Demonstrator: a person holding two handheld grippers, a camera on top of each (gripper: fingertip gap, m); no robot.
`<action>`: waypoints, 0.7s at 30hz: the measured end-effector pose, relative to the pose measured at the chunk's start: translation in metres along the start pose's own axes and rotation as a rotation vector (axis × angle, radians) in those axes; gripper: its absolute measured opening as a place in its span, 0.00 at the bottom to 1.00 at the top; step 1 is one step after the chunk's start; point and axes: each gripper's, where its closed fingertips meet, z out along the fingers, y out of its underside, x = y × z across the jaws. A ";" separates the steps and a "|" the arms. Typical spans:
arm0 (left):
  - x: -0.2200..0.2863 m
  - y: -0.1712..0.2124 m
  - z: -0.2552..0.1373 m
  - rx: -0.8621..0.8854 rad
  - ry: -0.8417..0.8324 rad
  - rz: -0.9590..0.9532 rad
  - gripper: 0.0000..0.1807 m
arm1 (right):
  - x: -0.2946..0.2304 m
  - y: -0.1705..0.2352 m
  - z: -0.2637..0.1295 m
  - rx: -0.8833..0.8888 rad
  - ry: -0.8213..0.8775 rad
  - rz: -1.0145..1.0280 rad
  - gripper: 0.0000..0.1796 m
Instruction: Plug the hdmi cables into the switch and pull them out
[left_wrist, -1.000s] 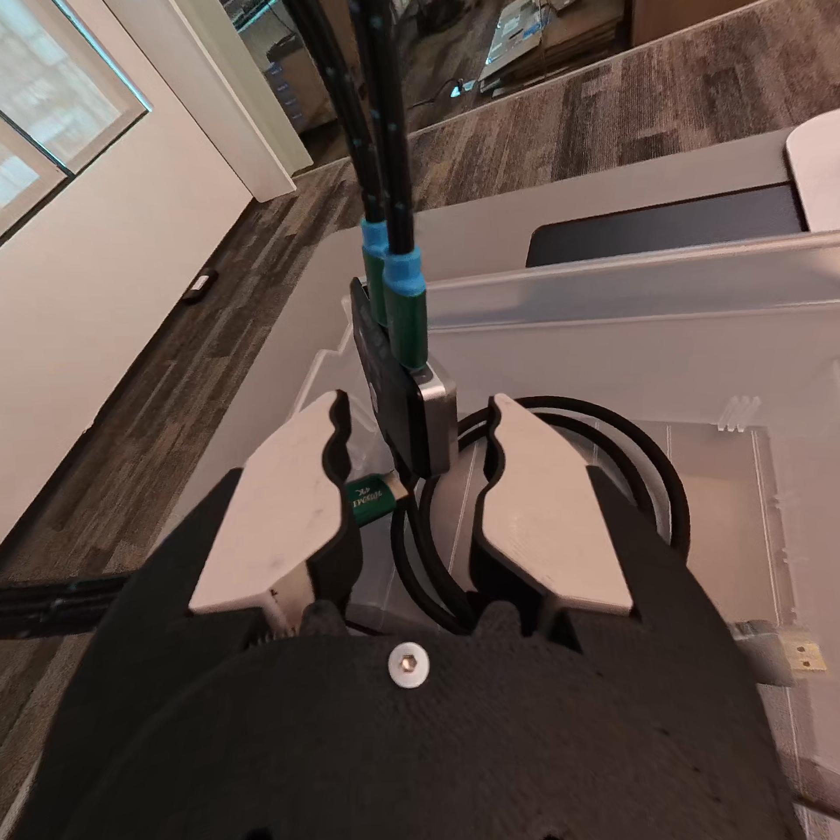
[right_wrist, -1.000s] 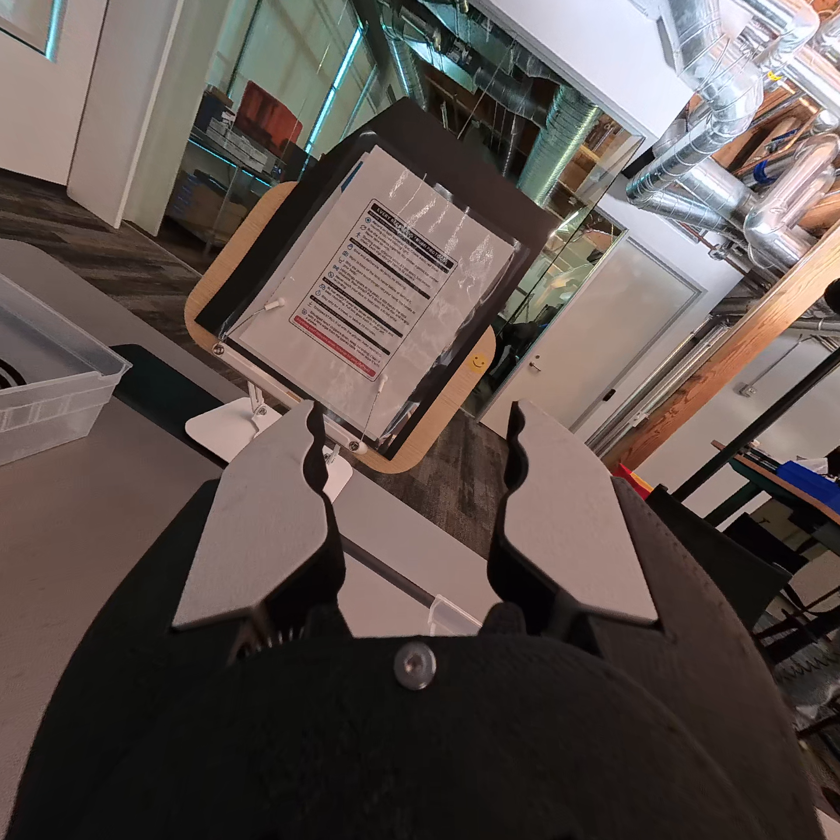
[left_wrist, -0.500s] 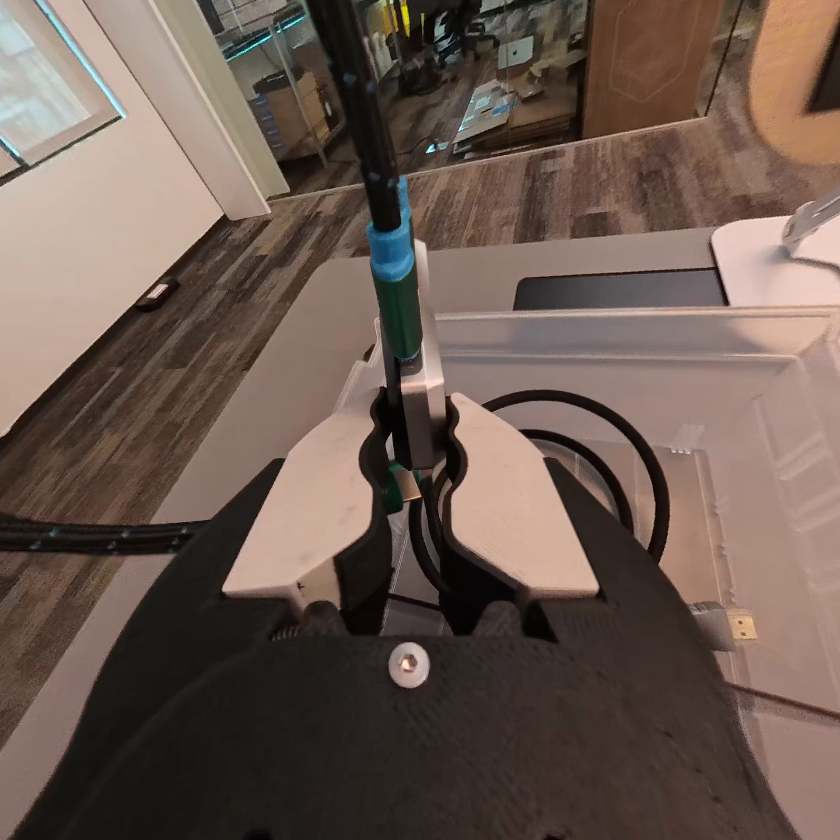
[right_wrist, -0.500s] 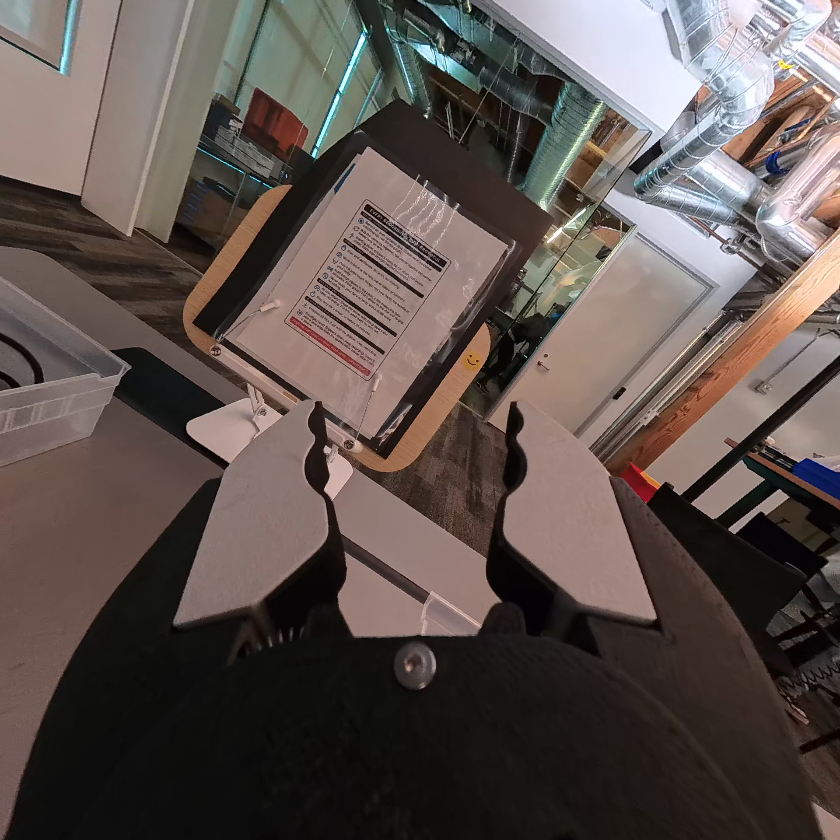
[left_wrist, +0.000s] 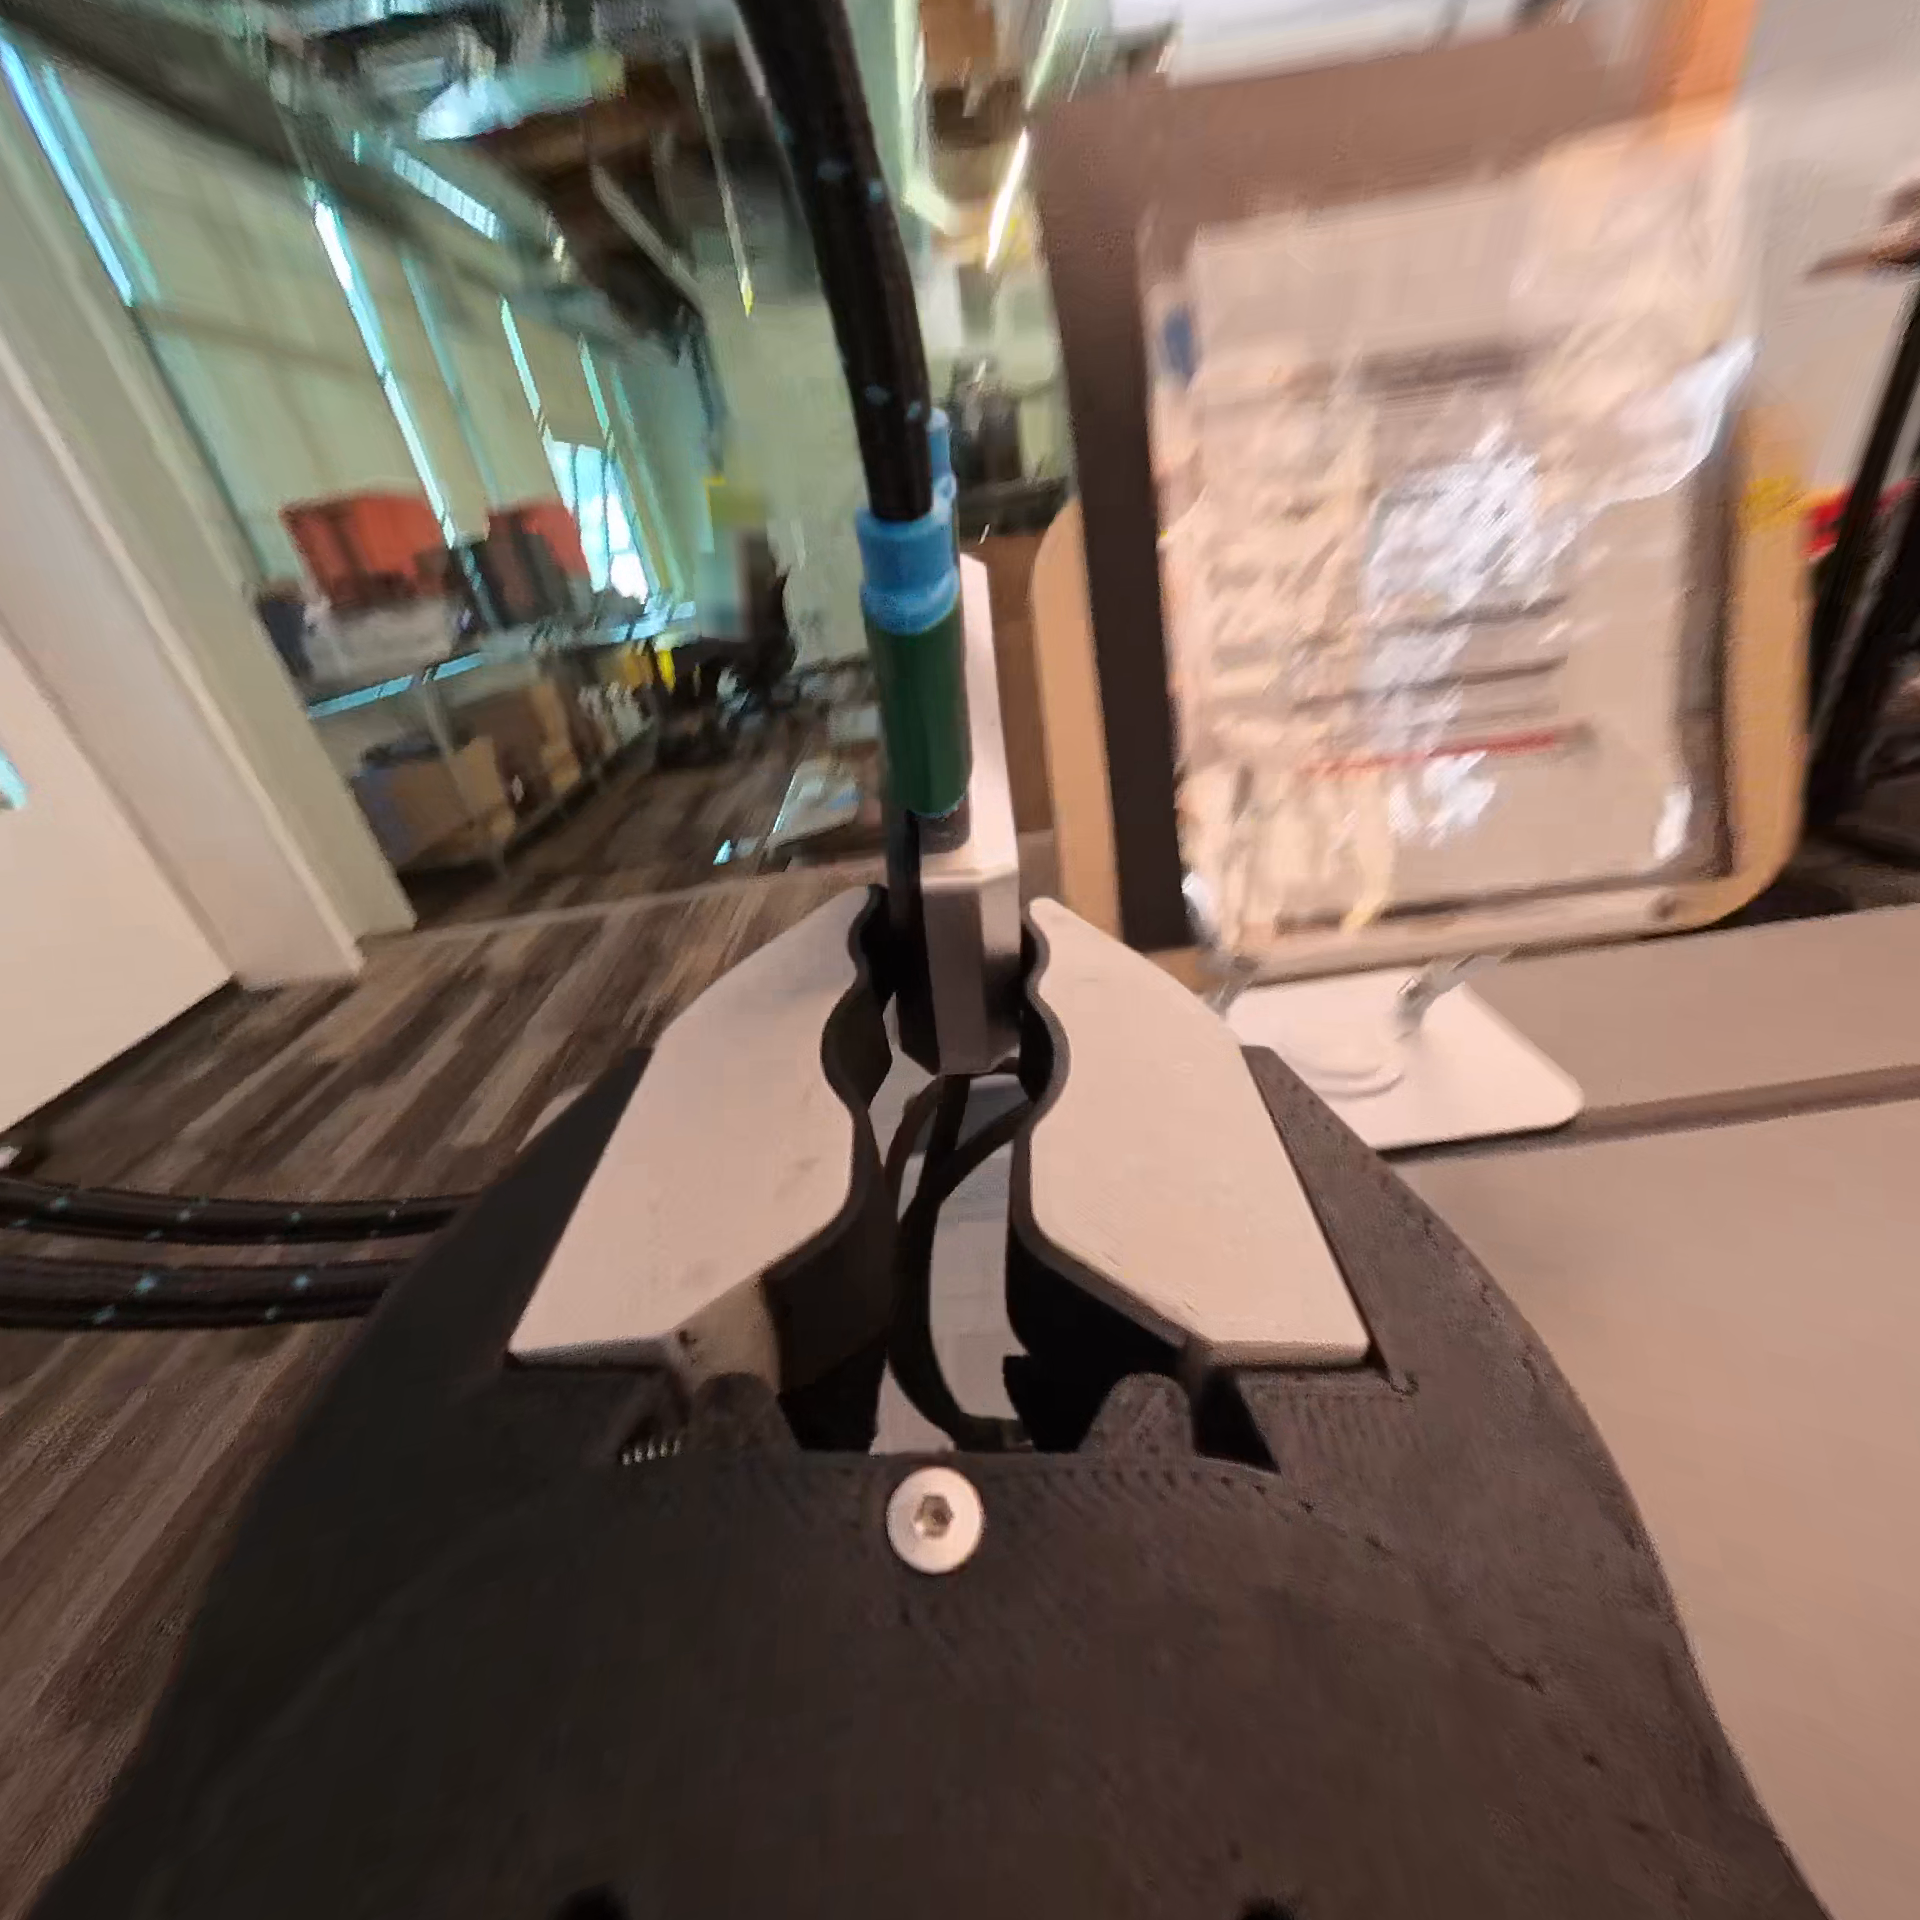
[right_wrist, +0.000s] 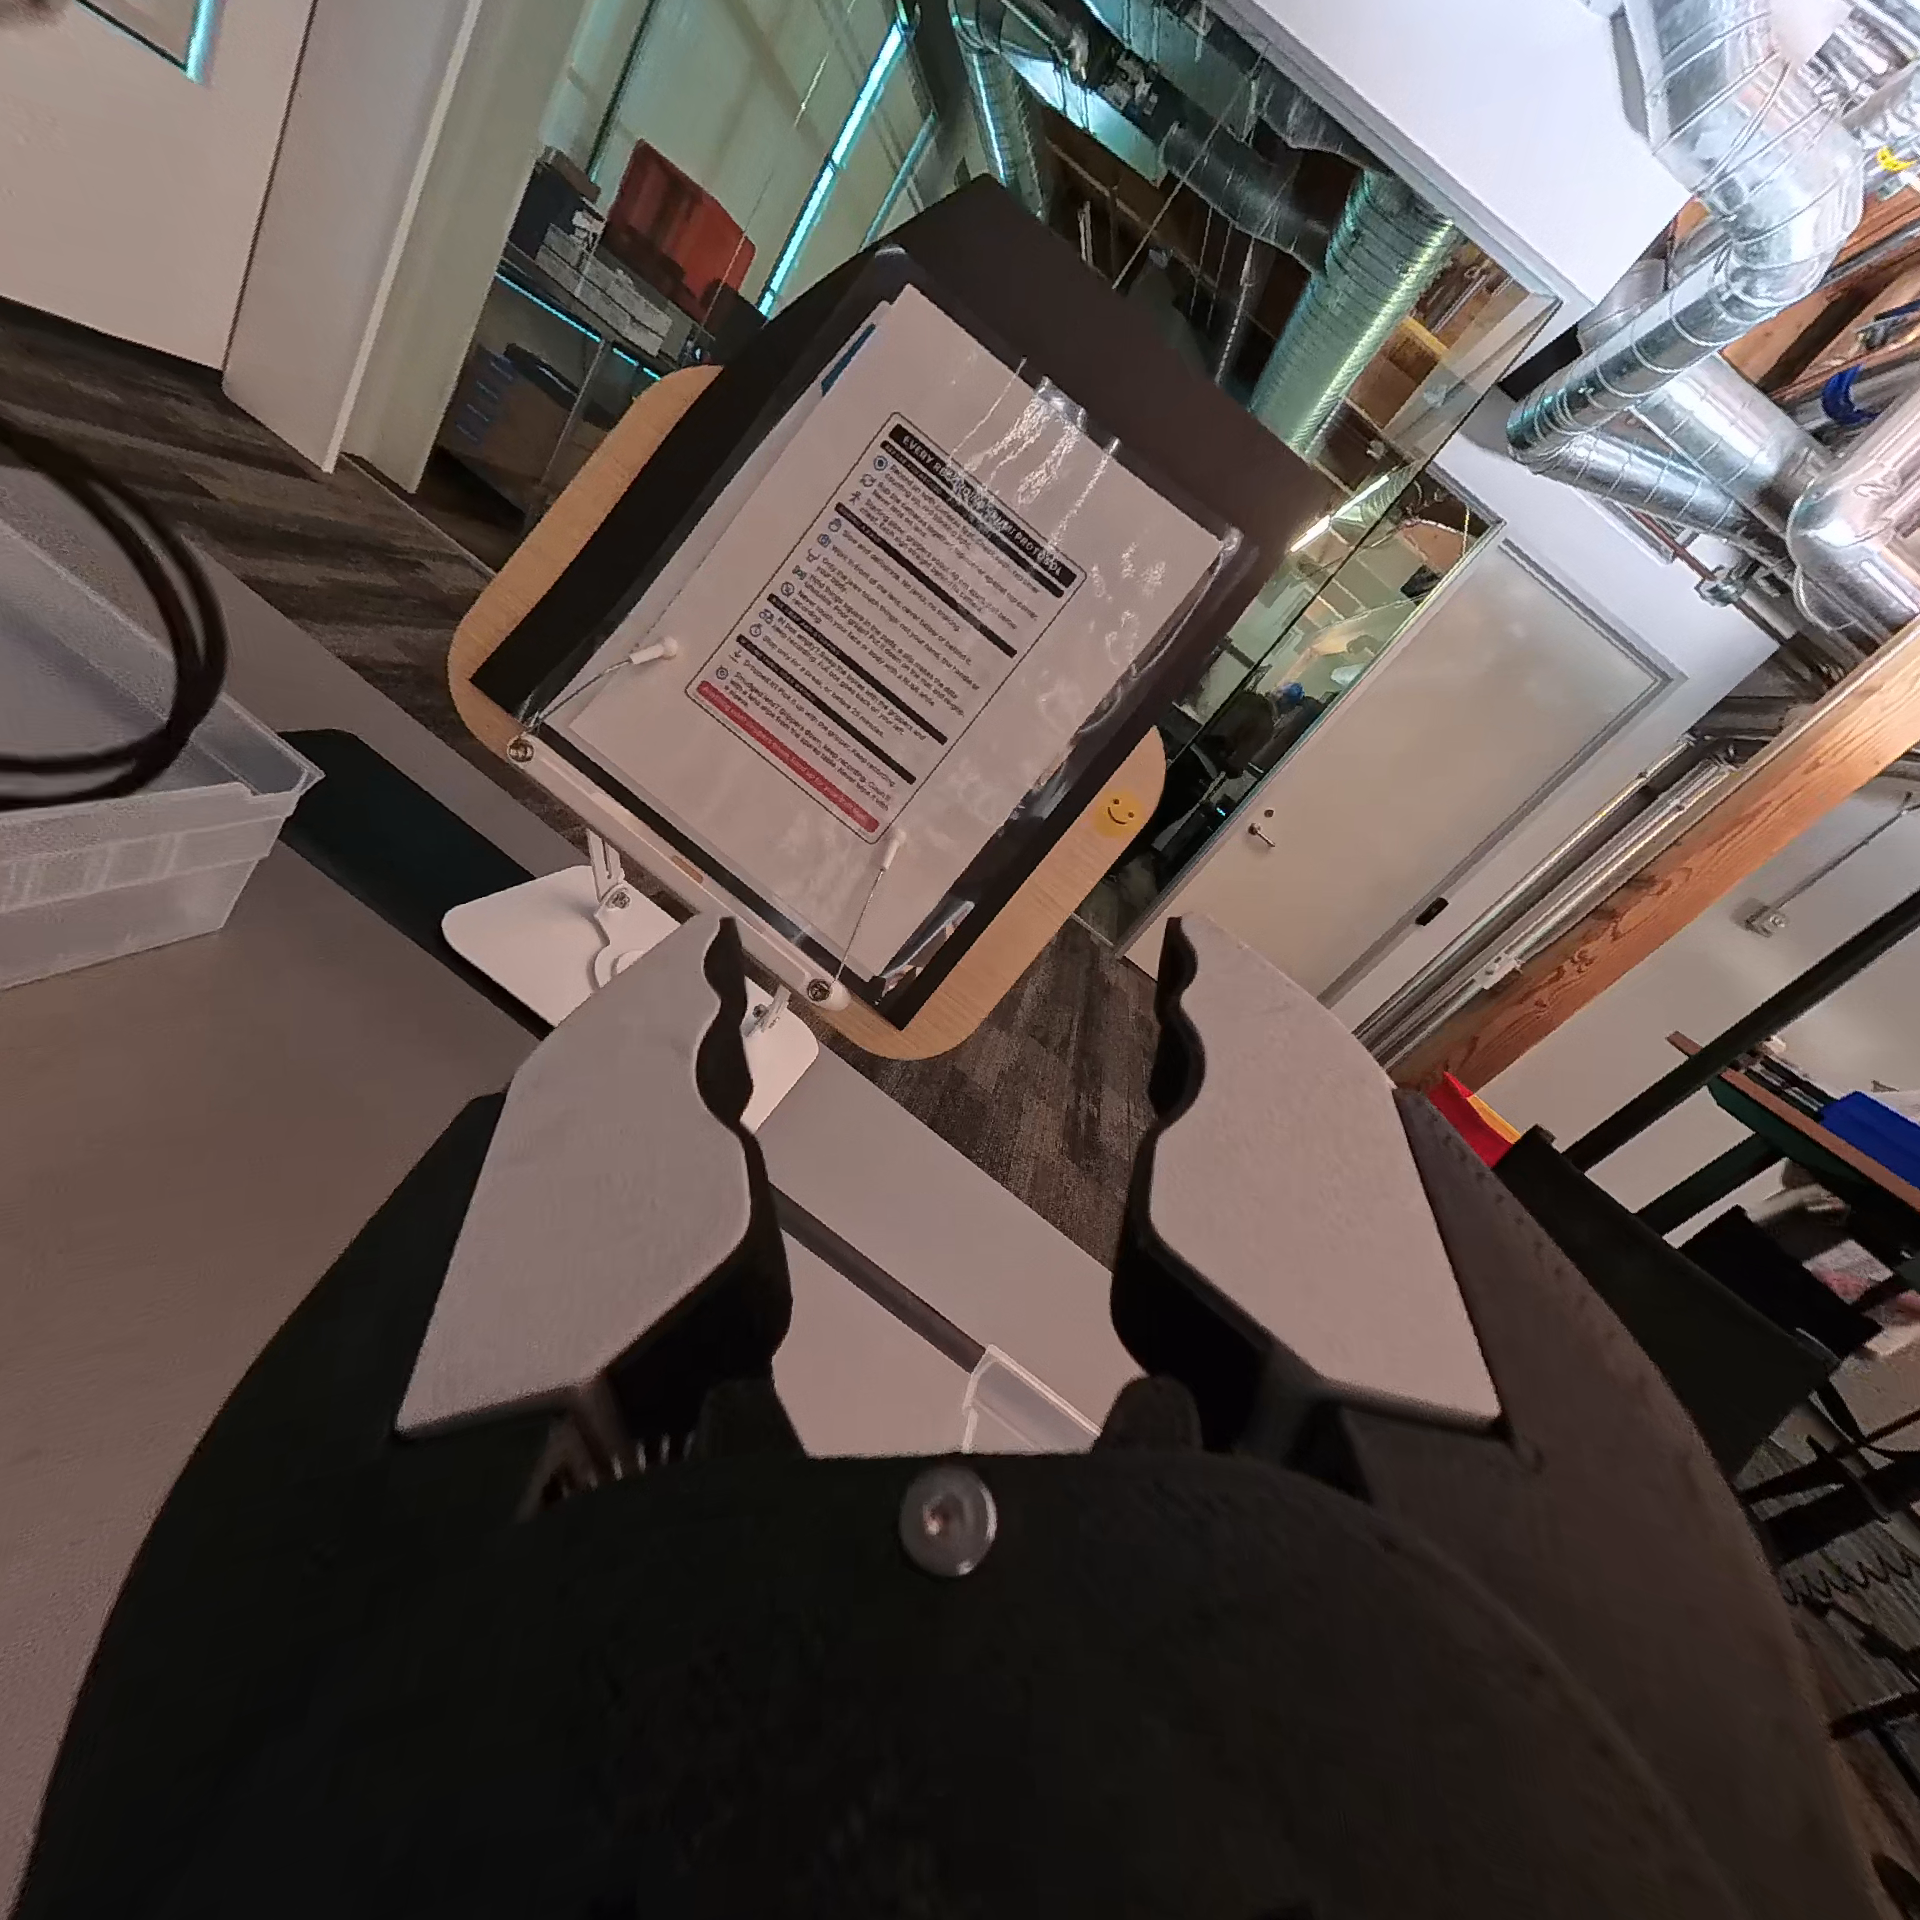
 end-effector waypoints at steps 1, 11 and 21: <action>0.007 -0.016 -0.008 0.049 0.021 0.000 0.11 | -0.001 0.001 0.001 -0.002 -0.004 -0.005 0.43; 0.133 -0.115 -0.090 0.343 0.600 -0.060 0.11 | 0.007 -0.009 -0.008 0.060 -0.064 0.031 0.40; 0.236 -0.069 -0.086 0.339 1.035 0.140 0.11 | -0.003 -0.046 -0.069 0.397 -0.539 0.130 0.40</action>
